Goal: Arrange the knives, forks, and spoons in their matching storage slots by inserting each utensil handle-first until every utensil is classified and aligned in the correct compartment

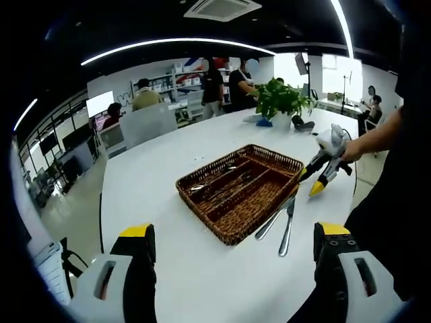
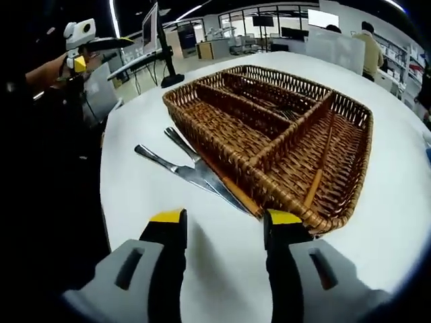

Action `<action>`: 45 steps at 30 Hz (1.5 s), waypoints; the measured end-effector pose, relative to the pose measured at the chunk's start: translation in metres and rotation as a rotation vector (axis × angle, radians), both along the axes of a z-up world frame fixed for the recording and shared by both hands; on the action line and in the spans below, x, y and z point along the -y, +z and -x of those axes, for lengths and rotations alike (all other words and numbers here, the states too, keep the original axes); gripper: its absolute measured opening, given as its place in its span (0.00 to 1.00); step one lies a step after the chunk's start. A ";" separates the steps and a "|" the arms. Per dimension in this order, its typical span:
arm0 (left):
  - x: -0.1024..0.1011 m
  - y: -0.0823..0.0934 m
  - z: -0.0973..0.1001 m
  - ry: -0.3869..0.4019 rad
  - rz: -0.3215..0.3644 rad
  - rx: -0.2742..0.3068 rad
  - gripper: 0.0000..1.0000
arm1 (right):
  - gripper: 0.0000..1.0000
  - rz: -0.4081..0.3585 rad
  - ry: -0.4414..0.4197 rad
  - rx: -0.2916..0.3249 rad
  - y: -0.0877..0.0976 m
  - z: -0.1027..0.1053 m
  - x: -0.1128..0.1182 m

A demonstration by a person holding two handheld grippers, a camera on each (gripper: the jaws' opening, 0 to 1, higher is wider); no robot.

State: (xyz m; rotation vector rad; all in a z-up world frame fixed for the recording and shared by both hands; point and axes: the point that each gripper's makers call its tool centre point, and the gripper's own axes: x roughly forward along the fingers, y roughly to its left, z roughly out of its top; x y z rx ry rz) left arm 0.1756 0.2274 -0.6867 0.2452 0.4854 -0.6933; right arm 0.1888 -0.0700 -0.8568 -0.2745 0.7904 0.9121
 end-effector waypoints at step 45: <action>-0.005 0.003 -0.001 0.030 0.016 0.003 1.00 | 0.15 0.115 0.292 0.048 -0.009 0.020 -0.027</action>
